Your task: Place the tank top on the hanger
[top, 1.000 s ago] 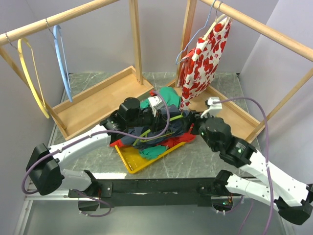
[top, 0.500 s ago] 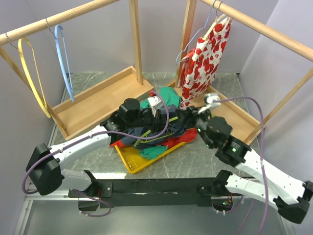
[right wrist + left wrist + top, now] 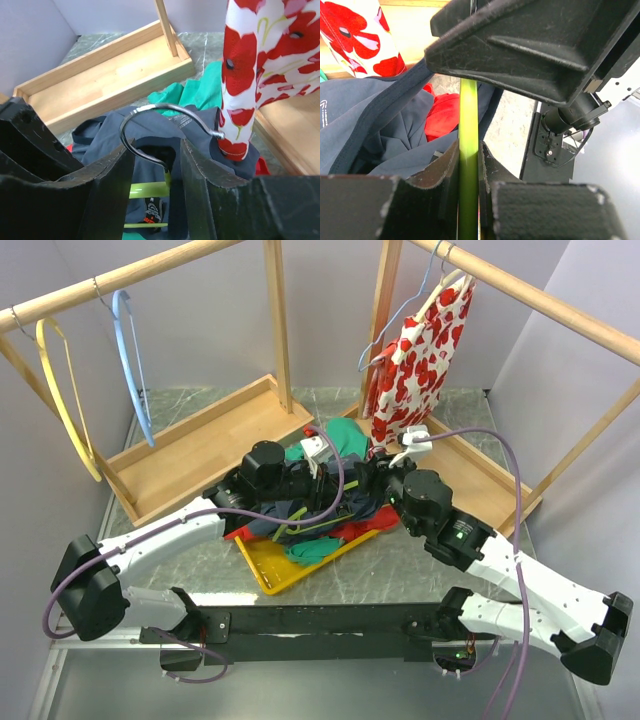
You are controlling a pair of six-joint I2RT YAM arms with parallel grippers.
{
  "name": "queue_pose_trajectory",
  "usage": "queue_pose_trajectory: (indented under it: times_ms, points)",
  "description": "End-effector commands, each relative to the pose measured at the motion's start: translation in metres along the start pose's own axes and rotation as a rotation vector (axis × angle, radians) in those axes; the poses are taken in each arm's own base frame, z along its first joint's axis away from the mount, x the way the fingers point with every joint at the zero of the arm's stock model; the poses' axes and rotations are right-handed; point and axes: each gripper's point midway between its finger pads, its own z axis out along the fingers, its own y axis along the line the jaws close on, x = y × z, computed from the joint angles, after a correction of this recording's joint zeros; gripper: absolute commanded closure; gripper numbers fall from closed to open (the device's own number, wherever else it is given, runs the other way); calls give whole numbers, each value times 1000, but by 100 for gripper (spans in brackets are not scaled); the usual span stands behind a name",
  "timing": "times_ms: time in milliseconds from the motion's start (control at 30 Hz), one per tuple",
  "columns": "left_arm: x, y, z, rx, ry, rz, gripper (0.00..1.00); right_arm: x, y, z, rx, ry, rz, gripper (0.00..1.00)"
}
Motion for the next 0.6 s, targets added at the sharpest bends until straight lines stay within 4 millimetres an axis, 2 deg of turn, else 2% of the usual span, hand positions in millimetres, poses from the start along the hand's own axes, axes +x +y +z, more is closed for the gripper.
queue_pose_trajectory:
  times_ms: [0,167,233,267,300,333,367,433,567]
  points:
    - [-46,-19,-5,45,-122,40,99,-1,0,0,2,-21,25,53]
    - [-53,-19,-7,34,-146,38,99,13,-4,3,14,3,11,58]
    - [-54,-20,-7,39,-146,38,99,12,-6,3,20,-8,13,65]
    - [-53,-19,-6,35,-143,36,99,11,-6,2,22,-11,12,71]
    - [-53,-19,-6,31,-144,31,99,10,-6,3,23,-17,9,85]
    - [-54,-17,-5,26,-146,27,97,9,-6,3,22,-19,5,94]
    - [-54,-13,-4,7,-145,13,92,9,-6,3,22,-20,1,100]
    - [-55,-9,-3,-17,-145,-4,85,9,-8,4,29,-22,-11,100]
    - [-60,7,-5,-129,-173,-86,48,8,-12,4,48,-31,-37,100]
